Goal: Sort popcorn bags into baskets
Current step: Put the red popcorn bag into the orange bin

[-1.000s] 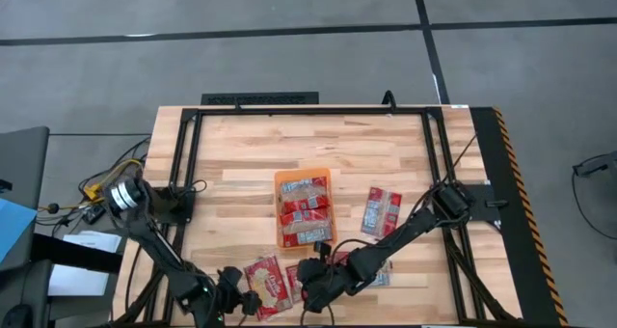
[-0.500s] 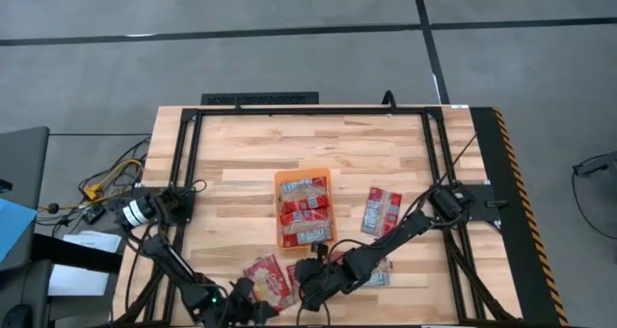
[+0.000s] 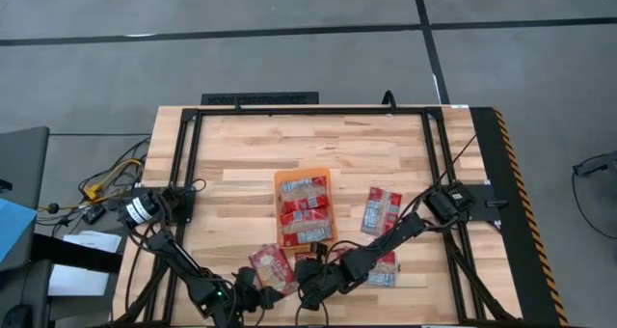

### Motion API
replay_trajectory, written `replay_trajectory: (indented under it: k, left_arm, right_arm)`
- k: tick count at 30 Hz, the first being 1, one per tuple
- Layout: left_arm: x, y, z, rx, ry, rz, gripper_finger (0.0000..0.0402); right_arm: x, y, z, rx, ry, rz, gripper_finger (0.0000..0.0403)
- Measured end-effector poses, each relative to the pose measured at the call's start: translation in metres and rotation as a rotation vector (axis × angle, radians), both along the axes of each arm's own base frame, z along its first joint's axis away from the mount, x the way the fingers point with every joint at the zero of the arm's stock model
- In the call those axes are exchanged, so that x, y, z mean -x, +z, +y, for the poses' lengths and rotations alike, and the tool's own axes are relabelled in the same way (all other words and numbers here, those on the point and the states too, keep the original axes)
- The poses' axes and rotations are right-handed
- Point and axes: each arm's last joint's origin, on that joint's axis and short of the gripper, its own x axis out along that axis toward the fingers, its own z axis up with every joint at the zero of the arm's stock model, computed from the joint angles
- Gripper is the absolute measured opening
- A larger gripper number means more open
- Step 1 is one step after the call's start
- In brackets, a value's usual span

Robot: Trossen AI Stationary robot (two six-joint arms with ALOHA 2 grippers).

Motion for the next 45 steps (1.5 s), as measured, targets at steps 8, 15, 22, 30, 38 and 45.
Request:
replay_trajectory:
  k: [8, 15, 22, 30, 38, 45]
  left_arm:
    - [-0.002, -0.001, 0.003, -0.013, 0.017, 0.0, 0.0235]
    - [-0.003, -0.001, 0.005, -0.015, 0.022, 0.003, 0.0203]
    - [-0.005, -0.001, 0.007, -0.024, 0.029, 0.003, 0.0103]
    - [-0.004, 0.002, 0.002, -0.022, -0.007, -0.002, 0.0011]
    - [-0.001, 0.04, -0.021, -0.038, -0.161, 0.008, 0.0005]
    - [0.001, 0.113, -0.027, -0.134, -0.305, 0.065, 0.0003]
  right_arm:
    - [-0.01, -0.012, -0.003, -0.057, 0.02, -0.018, 0.0118]
    - [-0.01, -0.015, 0.0, -0.078, 0.046, -0.007, 0.0118]
    - [-0.01, -0.013, 0.0, -0.078, 0.072, -0.012, 0.0118]
    - [-0.003, 0.009, 0.001, -0.145, 0.108, 0.022, 0.0118]
    - [0.039, 0.12, -0.012, -0.085, 0.187, -0.046, 0.0118]
    - [0.105, 0.213, -0.043, 0.0, 0.116, -0.146, 0.0118]
